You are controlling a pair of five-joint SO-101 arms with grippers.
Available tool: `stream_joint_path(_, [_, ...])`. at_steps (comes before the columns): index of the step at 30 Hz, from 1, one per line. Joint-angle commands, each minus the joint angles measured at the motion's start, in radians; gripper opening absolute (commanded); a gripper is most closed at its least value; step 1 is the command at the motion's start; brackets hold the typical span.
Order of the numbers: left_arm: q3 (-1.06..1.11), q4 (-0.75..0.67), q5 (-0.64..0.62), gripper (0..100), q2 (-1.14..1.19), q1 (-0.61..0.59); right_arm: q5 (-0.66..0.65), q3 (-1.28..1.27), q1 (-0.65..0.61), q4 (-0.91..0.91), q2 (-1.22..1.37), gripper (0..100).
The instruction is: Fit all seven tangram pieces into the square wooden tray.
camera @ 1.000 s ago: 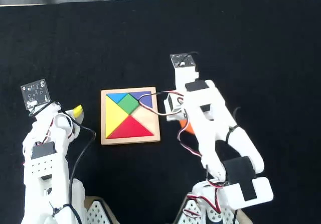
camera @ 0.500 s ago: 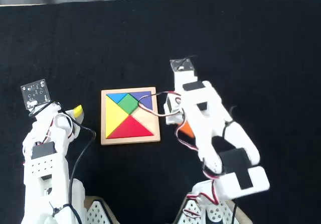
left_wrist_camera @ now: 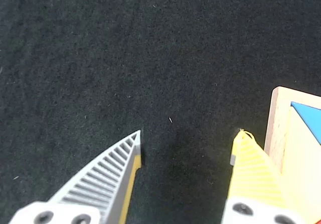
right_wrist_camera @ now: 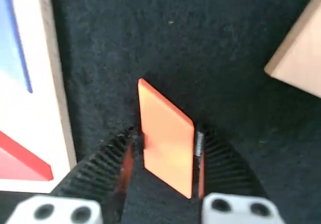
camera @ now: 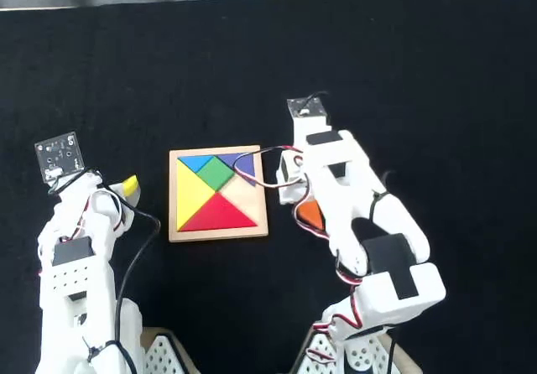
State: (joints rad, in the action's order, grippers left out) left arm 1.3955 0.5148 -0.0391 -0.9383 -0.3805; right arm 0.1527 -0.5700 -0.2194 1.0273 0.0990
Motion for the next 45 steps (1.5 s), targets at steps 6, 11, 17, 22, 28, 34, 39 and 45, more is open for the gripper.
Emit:
stream_joint_path(6, [-0.007,-0.015,-0.002,29,-0.015,-0.002,0.003,0.056,0.009,-0.011,-0.002,8.9])
stream_joint_path(11, [-0.007,-0.015,-0.002,29,-0.015,-0.002,0.003,0.139,-0.040,0.075,-0.073,8.9])
stream_joint_path(17, [-0.007,-0.015,-0.002,29,-0.015,-0.002,0.003,0.232,-0.236,0.120,-0.157,9.1])
stream_joint_path(22, [-0.007,-0.015,-0.002,29,-0.015,-0.002,0.017,0.265,-0.311,0.097,-0.102,9.2])
stream_joint_path(28, [-0.007,-0.015,-0.002,29,-0.015,-0.002,0.133,0.298,-0.313,0.052,0.042,9.2])
stream_joint_path(34, [-0.007,-0.015,-0.002,29,-0.015,-0.002,0.235,0.338,-0.318,0.091,0.094,9.2])
stream_joint_path(39, [-0.007,-0.015,-0.002,29,-0.015,-0.002,0.281,0.354,-0.330,0.084,0.101,9.2])
stream_joint_path(45, [-0.007,-0.015,-0.002,29,-0.015,-0.002,0.282,0.355,-0.331,0.084,0.101,9.2])
